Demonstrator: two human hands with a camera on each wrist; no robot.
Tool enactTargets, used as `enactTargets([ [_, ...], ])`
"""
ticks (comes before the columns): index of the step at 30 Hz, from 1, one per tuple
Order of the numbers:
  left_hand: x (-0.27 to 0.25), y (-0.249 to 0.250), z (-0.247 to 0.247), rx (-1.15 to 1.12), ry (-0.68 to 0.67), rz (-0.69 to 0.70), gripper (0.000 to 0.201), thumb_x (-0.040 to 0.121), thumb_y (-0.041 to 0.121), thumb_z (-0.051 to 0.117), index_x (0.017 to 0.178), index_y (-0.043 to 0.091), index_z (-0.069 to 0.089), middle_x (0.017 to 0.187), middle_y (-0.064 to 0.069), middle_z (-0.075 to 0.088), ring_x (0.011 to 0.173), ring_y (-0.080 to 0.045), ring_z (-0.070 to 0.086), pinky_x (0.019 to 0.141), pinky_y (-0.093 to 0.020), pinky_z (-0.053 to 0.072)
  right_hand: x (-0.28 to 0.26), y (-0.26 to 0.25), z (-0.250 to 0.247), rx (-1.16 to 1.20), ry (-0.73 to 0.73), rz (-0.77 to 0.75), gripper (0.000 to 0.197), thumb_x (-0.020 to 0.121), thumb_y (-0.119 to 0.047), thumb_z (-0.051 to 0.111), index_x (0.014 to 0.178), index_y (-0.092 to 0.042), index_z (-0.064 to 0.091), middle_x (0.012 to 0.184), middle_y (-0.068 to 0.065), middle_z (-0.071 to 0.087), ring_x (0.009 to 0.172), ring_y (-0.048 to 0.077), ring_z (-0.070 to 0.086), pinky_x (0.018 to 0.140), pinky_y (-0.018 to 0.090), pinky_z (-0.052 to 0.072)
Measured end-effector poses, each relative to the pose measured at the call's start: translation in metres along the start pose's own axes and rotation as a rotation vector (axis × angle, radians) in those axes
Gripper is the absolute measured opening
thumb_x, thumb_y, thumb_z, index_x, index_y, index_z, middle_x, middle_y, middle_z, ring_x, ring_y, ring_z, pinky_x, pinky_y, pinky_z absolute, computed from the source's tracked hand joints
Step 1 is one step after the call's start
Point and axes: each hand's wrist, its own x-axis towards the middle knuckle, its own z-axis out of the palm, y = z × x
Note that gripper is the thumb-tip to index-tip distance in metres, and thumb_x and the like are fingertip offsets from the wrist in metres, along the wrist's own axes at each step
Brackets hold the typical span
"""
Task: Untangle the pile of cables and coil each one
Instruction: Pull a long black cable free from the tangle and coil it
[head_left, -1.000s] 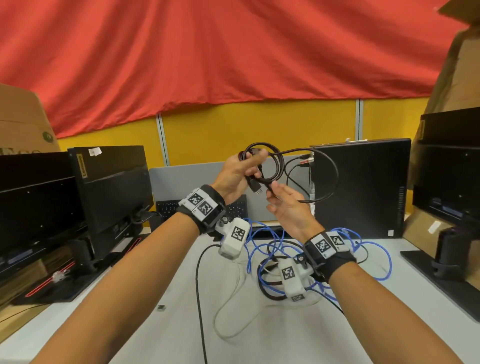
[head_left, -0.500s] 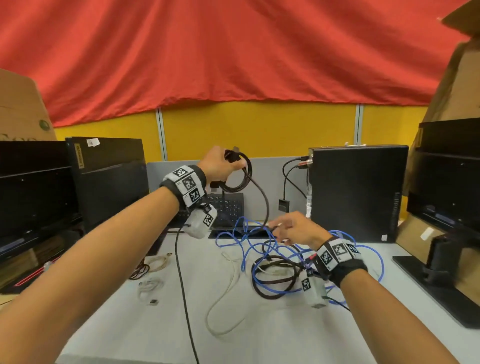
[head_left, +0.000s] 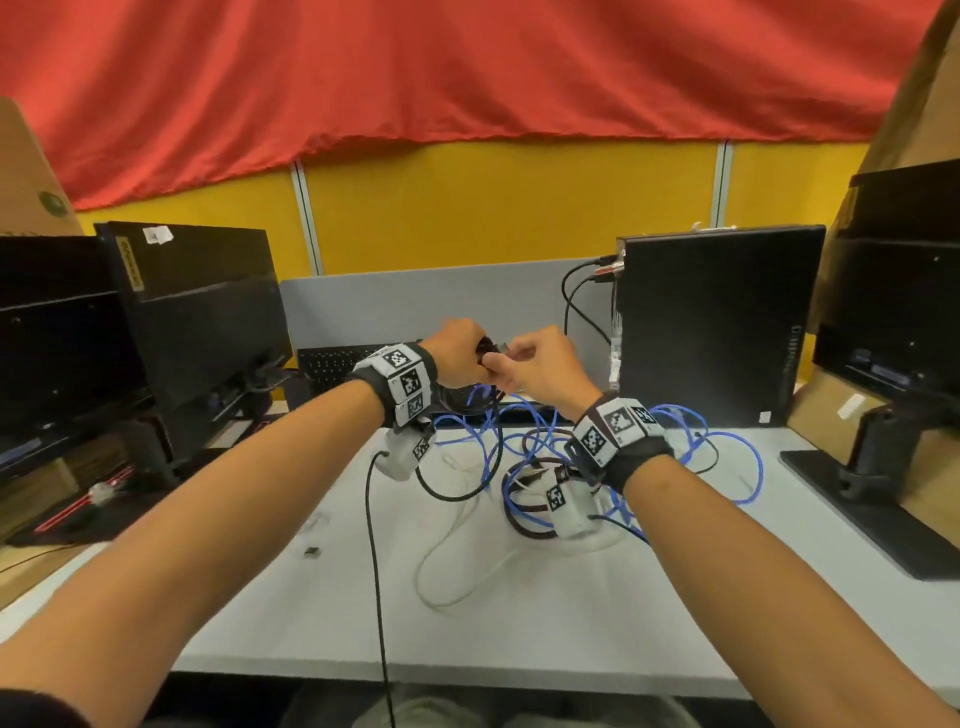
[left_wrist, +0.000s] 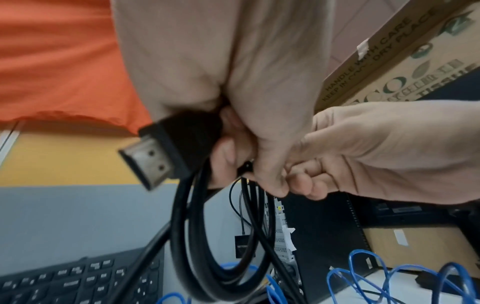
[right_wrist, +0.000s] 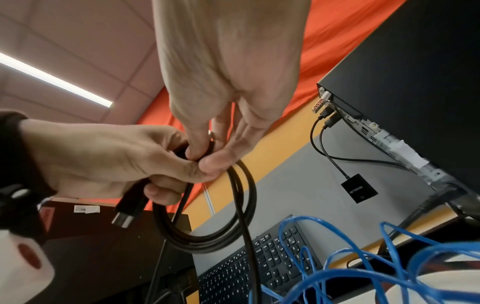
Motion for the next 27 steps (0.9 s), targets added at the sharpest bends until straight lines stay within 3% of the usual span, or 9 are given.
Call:
enactTargets([
  [2, -0.002, -0.004, 0.007, -0.018, -0.009, -0.012, 0.032, 0.083, 0.033, 0.079, 0.09, 0.004, 0.066, 0.079, -0.01, 0.065, 0.071, -0.023, 0.056, 0.06, -0.029, 0.041, -0.001, 0.002, 0.001, 0.07, 0.044, 0.006, 0.031, 0.091, -0.024, 0.076, 0.08, 0.005, 0.074, 0.069, 0.015, 0.074, 0.063, 0.022, 0.073, 0.069, 0.036, 0.06],
  [6, -0.009, -0.026, 0.017, -0.013, -0.033, -0.103, 0.043, 0.083, 0.046, 0.077, 0.074, 0.009, 0.057, 0.067, -0.004, 0.054, 0.064, -0.02, 0.051, 0.059, -0.03, 0.039, 0.011, 0.007, -0.023, 0.48, 0.306, 0.075, 0.025, 0.096, -0.017, 0.07, 0.087, 0.007, 0.07, 0.068, 0.011, 0.065, 0.055, 0.013, 0.063, 0.056, 0.028, 0.055],
  [11, -0.025, -0.051, 0.028, -0.108, -0.004, -0.137, 0.045, 0.083, 0.053, 0.074, 0.062, 0.018, 0.054, 0.059, 0.002, 0.054, 0.057, -0.015, 0.051, 0.05, -0.023, 0.035, 0.036, 0.015, -0.069, 0.702, 0.53, 0.158, 0.024, 0.102, -0.018, 0.06, 0.08, -0.008, 0.062, 0.065, 0.006, 0.058, 0.05, 0.011, 0.059, 0.052, 0.027, 0.054],
  [15, -0.024, -0.046, 0.026, -0.168, 0.077, -0.141, 0.047, 0.082, 0.055, 0.074, 0.066, 0.013, 0.061, 0.061, -0.001, 0.06, 0.057, -0.016, 0.054, 0.049, -0.023, 0.035, 0.037, 0.018, -0.068, 0.887, 0.592, 0.291, 0.026, 0.108, -0.028, 0.046, 0.1, -0.006, 0.057, 0.076, 0.011, 0.064, 0.047, 0.012, 0.063, 0.051, 0.028, 0.055],
  [17, -0.022, -0.039, 0.025, -0.181, 0.077, -0.161, 0.049, 0.083, 0.055, 0.072, 0.068, 0.009, 0.061, 0.06, -0.004, 0.057, 0.055, -0.016, 0.051, 0.049, -0.023, 0.035, 0.033, 0.015, -0.059, 0.939, 0.562, 0.339, 0.028, 0.108, -0.032, 0.045, 0.1, -0.007, 0.053, 0.074, 0.013, 0.066, 0.048, 0.014, 0.065, 0.05, 0.027, 0.057],
  [20, -0.018, -0.034, 0.026, -0.223, 0.074, -0.196, 0.048, 0.085, 0.052, 0.072, 0.062, 0.013, 0.055, 0.057, -0.002, 0.053, 0.052, -0.015, 0.048, 0.05, -0.024, 0.035, 0.026, 0.009, -0.046, 0.81, 0.381, 0.384, 0.032, 0.099, -0.034, 0.065, 0.092, -0.003, 0.06, 0.069, 0.014, 0.069, 0.049, 0.015, 0.066, 0.054, 0.027, 0.059],
  [22, -0.017, -0.03, 0.027, -0.218, 0.058, -0.206, 0.051, 0.086, 0.052, 0.071, 0.059, 0.013, 0.053, 0.058, -0.005, 0.054, 0.053, -0.018, 0.049, 0.053, -0.028, 0.039, 0.024, 0.008, -0.039, 0.683, 0.209, 0.441, 0.036, 0.096, -0.03, 0.07, 0.105, 0.003, 0.06, 0.078, 0.018, 0.07, 0.049, 0.017, 0.067, 0.053, 0.026, 0.059],
  [24, -0.017, -0.026, 0.031, -0.196, 0.022, -0.195, 0.052, 0.085, 0.052, 0.072, 0.059, 0.011, 0.053, 0.059, -0.007, 0.055, 0.053, -0.019, 0.049, 0.055, -0.029, 0.04, 0.023, 0.008, -0.033, 0.605, 0.074, 0.475, 0.041, 0.099, -0.025, 0.066, 0.12, 0.008, 0.054, 0.086, 0.022, 0.071, 0.052, 0.017, 0.069, 0.051, 0.025, 0.057],
  [27, -0.017, -0.022, 0.036, -0.175, -0.001, -0.163, 0.048, 0.084, 0.051, 0.073, 0.061, 0.011, 0.059, 0.055, -0.002, 0.054, 0.049, -0.014, 0.047, 0.047, -0.024, 0.037, 0.02, 0.008, -0.027, 0.457, -0.01, 0.506, 0.042, 0.105, -0.03, 0.054, 0.119, 0.009, 0.054, 0.078, 0.018, 0.073, 0.055, 0.02, 0.071, 0.049, 0.027, 0.056],
])
